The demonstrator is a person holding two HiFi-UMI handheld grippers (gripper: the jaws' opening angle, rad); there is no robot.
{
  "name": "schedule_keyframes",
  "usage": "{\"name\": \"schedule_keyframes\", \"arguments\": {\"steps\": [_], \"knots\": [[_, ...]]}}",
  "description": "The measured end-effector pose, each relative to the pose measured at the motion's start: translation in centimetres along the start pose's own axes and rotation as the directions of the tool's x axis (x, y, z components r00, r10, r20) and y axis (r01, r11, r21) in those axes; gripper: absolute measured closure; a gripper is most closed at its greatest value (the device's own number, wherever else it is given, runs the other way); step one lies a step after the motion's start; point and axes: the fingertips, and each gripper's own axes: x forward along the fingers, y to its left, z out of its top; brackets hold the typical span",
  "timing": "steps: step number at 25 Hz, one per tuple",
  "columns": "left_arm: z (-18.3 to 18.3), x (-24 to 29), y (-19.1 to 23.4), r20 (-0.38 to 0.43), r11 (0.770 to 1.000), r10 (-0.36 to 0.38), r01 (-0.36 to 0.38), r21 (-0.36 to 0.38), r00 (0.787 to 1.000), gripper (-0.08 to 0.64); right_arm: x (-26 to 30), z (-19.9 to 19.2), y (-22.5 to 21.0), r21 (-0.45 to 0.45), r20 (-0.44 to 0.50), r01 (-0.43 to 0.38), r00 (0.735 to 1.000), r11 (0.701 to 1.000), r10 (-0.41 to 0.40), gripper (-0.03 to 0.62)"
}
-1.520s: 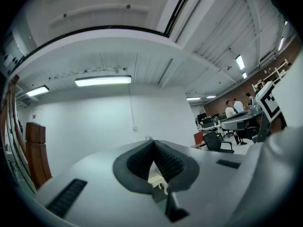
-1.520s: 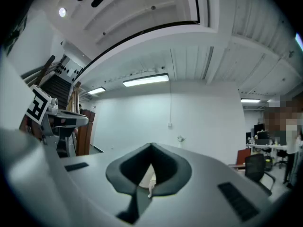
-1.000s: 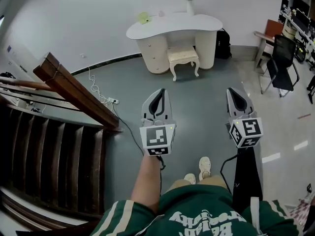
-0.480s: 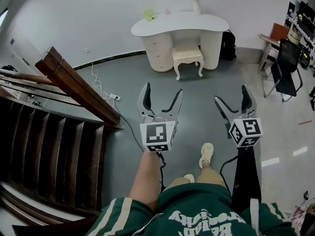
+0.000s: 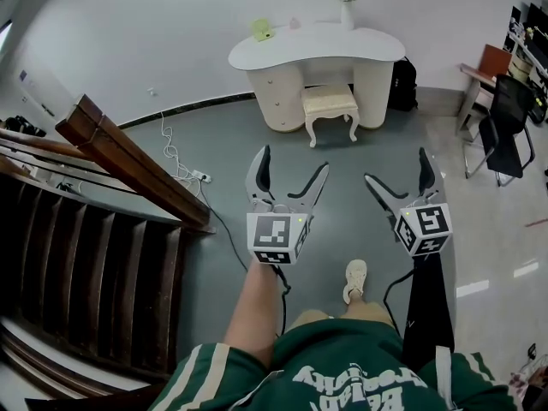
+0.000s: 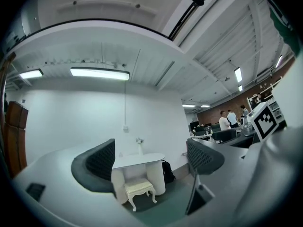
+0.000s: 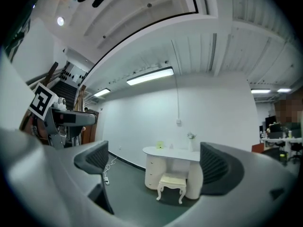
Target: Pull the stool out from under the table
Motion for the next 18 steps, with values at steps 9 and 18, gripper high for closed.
{"name": "schedule_keyframes", "arguments": {"steps": [9, 18], "knots": [[-1.6, 8.5, 1.8, -0.001, 1.000, 0.014, -0.014, -0.016, 1.000, 0.104, 7.9, -0.9, -5.0, 0.003, -0.002, -0.026, 1.000, 1.000, 0.026, -0.006], [-2.9, 17.4, 3.0, -0.002, 1.000, 0.021, -0.021, -0.013, 1.000, 0.104, 14.9, -1.8, -10.7, -0.046, -0.036, -0.055, 0.998, 0.997, 0.054, -0.006]]}}
